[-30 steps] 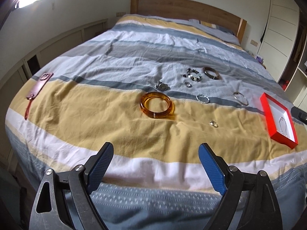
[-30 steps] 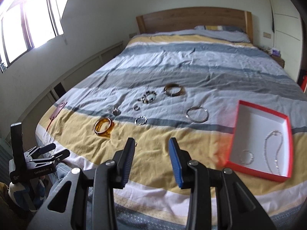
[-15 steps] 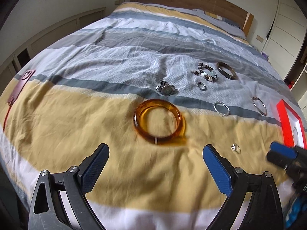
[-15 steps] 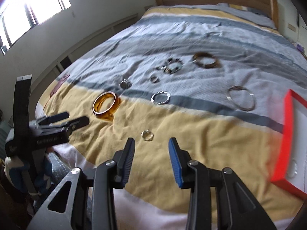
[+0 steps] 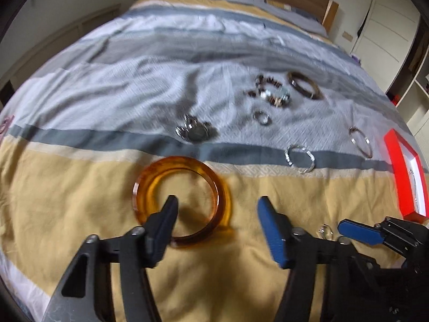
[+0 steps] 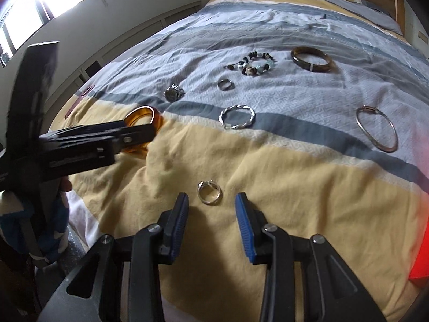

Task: Organize jewelry
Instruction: 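Grasp the amber bangle with the left tool while the right tool grasps a silver ring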

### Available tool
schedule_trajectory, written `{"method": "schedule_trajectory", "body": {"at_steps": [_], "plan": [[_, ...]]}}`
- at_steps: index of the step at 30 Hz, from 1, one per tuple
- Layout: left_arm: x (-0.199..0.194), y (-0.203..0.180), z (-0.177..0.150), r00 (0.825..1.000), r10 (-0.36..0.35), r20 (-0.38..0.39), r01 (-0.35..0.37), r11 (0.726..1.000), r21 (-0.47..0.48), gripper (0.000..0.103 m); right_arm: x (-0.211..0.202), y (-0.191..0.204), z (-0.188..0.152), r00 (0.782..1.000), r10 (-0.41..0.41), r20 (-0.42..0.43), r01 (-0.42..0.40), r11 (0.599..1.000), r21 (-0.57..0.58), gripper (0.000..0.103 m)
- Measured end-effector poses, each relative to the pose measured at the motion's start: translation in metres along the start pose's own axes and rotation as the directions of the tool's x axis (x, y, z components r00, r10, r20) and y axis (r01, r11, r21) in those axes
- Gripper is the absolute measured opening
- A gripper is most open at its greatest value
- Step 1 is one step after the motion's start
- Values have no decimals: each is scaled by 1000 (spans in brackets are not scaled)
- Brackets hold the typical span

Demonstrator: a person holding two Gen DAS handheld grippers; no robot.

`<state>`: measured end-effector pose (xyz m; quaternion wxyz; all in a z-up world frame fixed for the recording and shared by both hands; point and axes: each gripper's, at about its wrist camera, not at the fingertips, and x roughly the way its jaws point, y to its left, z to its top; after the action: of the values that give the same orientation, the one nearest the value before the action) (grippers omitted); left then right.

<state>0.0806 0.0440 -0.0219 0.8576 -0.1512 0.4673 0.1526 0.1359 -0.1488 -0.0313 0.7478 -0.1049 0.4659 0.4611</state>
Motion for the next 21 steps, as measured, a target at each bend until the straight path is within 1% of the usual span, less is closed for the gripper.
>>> {"method": "schedule_trajectory", "body": {"at_steps": [3,9,10,11,12,13,14,16,18,21], "plan": [[14,-2,0,1000,16,-26,-15,1000,7,53,4,-2,0,1000,8,-3,-8,1000,-5,35],[25,-7,3,999,27,-42,-26,999,24,48,15,3,4,1000,13,-7,-13,999,-35,34],[26,-7,3,999,27,-43,-26,999,24,46,16,3,4,1000,16,-10,-16,999,-39,32],[27,-7,3,999,27,-43,-26,999,23,44,18,4,4,1000,19,-17,-20,999,-42,23],[27,-7,3,999,26,-43,-25,999,24,41,19,4,4,1000,20,-22,-21,999,-42,18],[27,-7,2,999,24,-44,-23,999,27,35,19,4,3,999,21,-25,-22,999,-43,18],[27,-8,2,999,22,-44,-20,999,31,32,19,4,3,999,22,-27,-23,999,-45,18],[27,-10,2,999,14,-46,-13,999,38,17,19,4,3,999,24,-28,-26,999,-43,18],[25,-11,2,999,4,-49,-2,999,37,11,16,4,3,999,23,-22,-24,999,-38,17],[19,-11,1,999,3,-37,-2,1000,19,10,5,7,2,1000,20,-2,-20,999,-35,17]]}}
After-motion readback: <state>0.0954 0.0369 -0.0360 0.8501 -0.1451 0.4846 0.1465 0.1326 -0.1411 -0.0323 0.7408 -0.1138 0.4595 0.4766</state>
